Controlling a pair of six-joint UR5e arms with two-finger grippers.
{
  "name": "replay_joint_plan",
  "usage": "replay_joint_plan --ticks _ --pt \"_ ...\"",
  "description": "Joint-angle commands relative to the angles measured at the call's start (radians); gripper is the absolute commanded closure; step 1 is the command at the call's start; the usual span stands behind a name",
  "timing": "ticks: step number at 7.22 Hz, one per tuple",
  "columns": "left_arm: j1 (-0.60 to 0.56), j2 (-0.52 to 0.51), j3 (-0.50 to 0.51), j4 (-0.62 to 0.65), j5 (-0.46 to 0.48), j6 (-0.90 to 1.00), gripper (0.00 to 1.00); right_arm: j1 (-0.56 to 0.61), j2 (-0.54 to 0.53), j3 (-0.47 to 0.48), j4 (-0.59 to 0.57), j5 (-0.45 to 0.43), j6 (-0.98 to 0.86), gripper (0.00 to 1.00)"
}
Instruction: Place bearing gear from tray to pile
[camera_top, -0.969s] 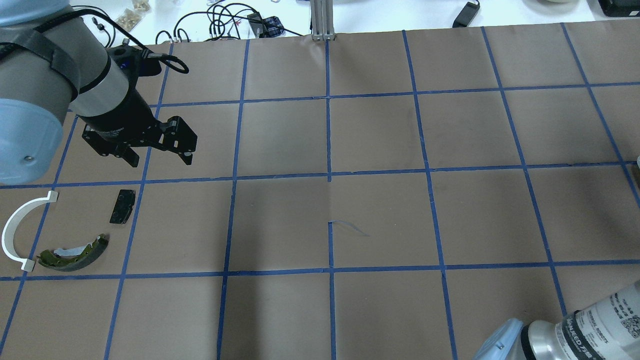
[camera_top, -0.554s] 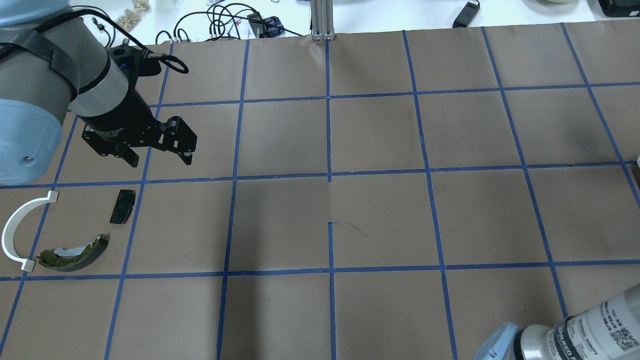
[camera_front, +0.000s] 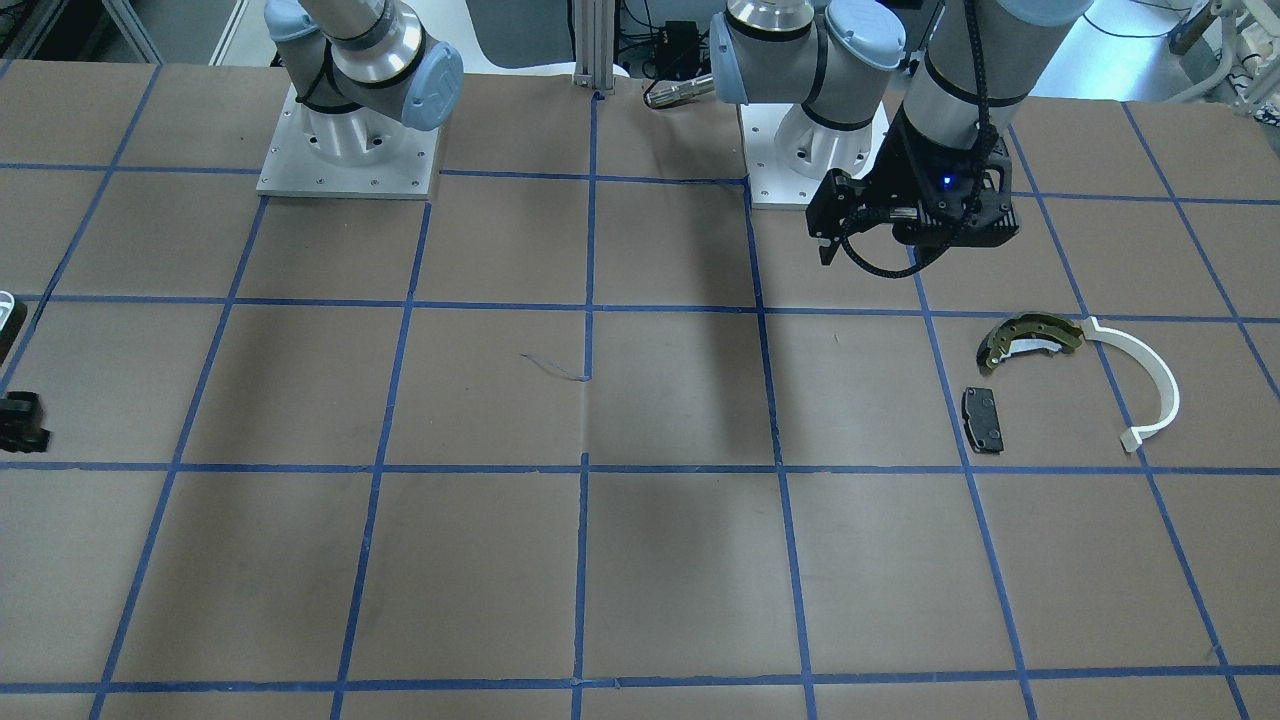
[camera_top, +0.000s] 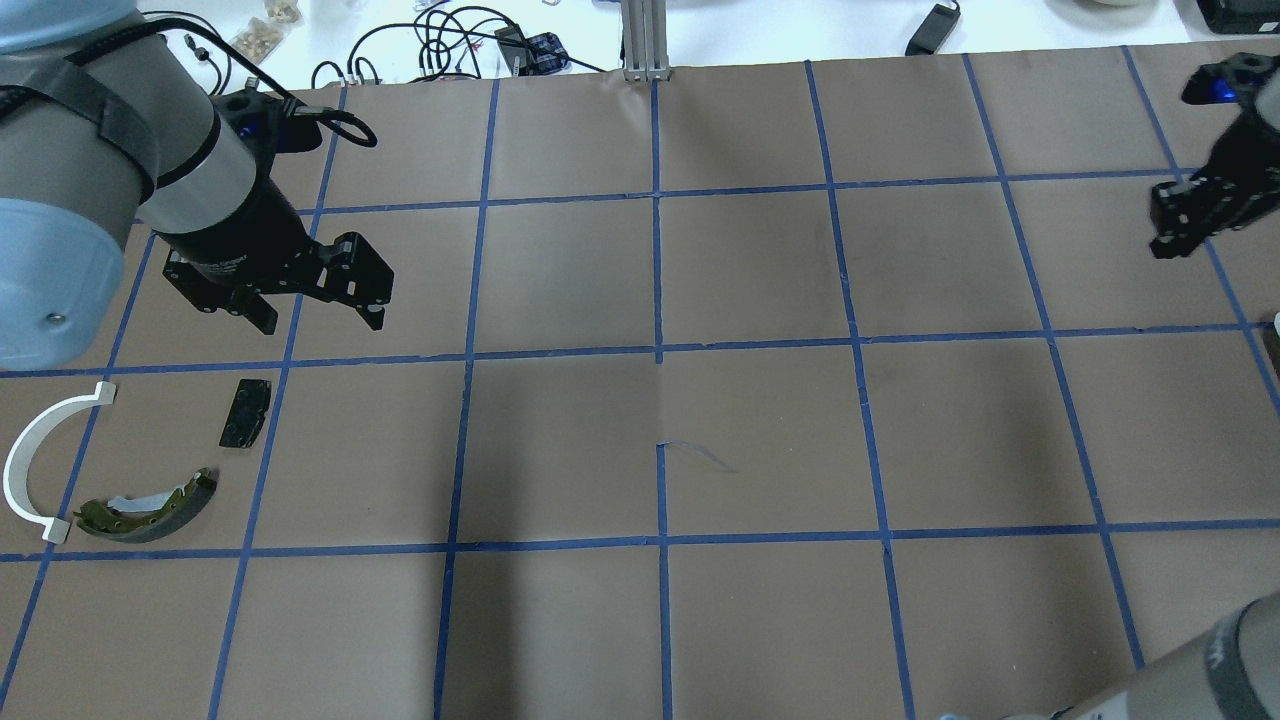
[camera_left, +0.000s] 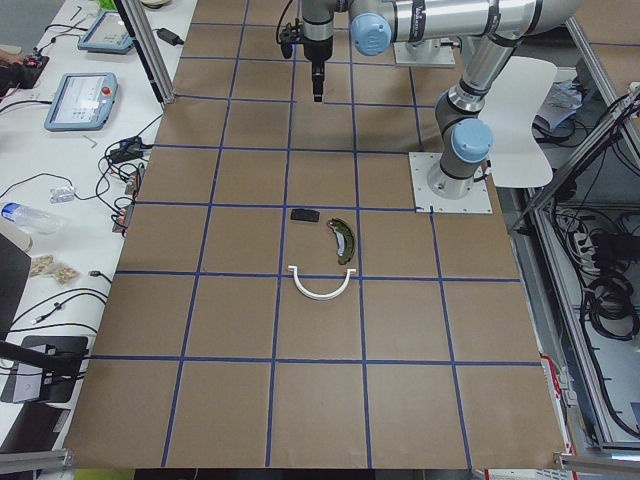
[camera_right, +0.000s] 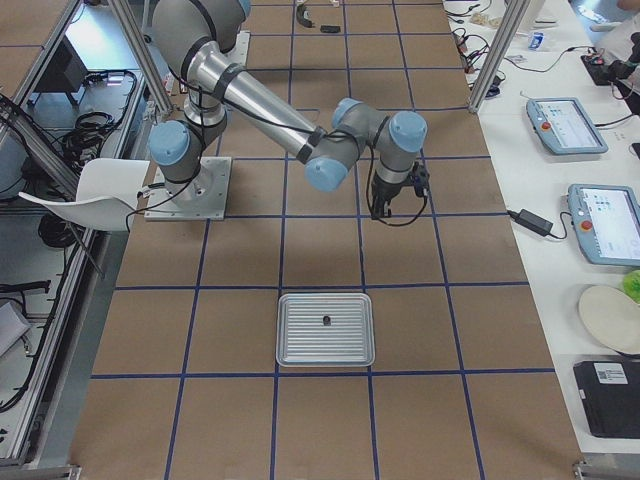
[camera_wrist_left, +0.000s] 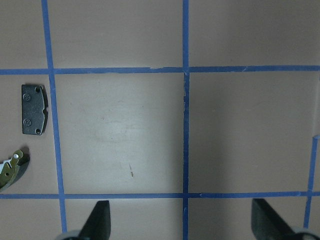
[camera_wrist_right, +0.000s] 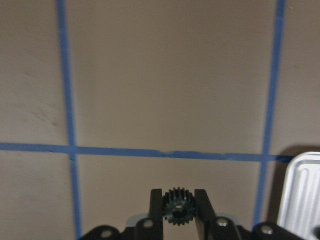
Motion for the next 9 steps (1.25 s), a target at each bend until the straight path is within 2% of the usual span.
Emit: replay_joint_plan --ticks 1,2,3,5,6,7,8,9 --pt "0.0 -0.002 0.0 -0.002 0.001 0.0 0.0 0.252 -0.06 0.08 -0.006 0.074 0.408 0.94" --pt "0.0 -0.004 0.0 0.0 -0.001 0.0 0.0 0.379 -0.059 0.092 -0.011 0.085 0.533 0.94" --pt "0.0 -0.002 -0.001 -0.002 -0.001 0.0 0.0 0.502 -0.054 0.092 -0.019 0.111 0.741 0.94" --pt "0.0 -0.007 -0.001 0.0 -0.001 0.0 0.0 0.716 0.005 0.092 -0.153 0.128 1.08 0.92" --pt "0.0 -0.007 -0.002 0.0 -0.001 0.0 0.0 0.8 0.062 0.092 -0.26 0.127 1.206 0.9" --pt "0.0 -0.007 -0.002 0.0 -0.001 0.002 0.0 0.845 0.108 0.086 -0.331 0.128 1.282 0.82" --pt "0.0 -0.01 0.0 0.003 -0.002 0.0 0.0 0.845 0.136 0.086 -0.338 0.131 1.277 0.72" --pt "0.003 -0.015 0.003 0.006 -0.001 -0.011 0.0 0.845 0.145 0.08 -0.338 0.133 1.284 0.35"
